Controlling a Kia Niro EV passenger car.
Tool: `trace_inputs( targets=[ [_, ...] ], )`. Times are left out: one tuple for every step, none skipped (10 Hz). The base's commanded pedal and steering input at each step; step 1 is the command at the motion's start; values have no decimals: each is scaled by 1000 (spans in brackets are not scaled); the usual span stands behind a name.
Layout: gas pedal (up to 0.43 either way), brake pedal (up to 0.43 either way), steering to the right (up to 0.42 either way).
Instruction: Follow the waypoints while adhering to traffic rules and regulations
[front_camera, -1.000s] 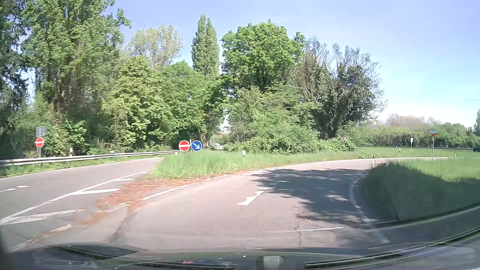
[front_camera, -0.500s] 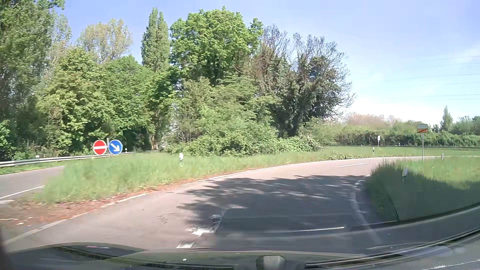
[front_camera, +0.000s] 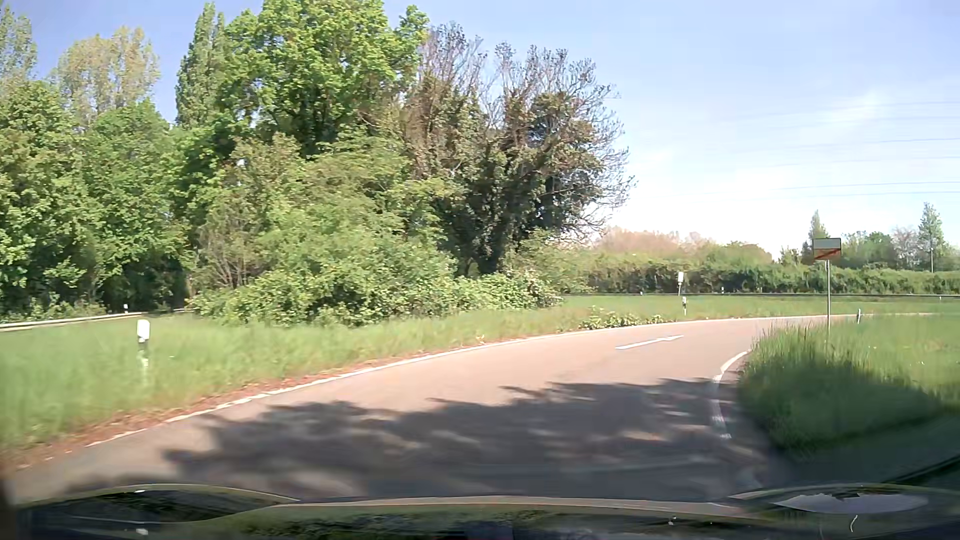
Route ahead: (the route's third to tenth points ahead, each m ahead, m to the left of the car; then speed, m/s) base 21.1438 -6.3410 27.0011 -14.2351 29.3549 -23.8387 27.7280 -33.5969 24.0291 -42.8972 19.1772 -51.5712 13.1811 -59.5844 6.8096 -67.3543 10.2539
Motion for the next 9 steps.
trace_inputs(
  targets=[
    [0, 0, 162],
    [0, 0, 162],
    [0, 0, 162],
    [0, 0, 163],
    [0, 0, 164],
    [0, 0, 165],
    [8, 0, 166],
    [8, 0, 167],
    [8, 0, 169]
  ],
)
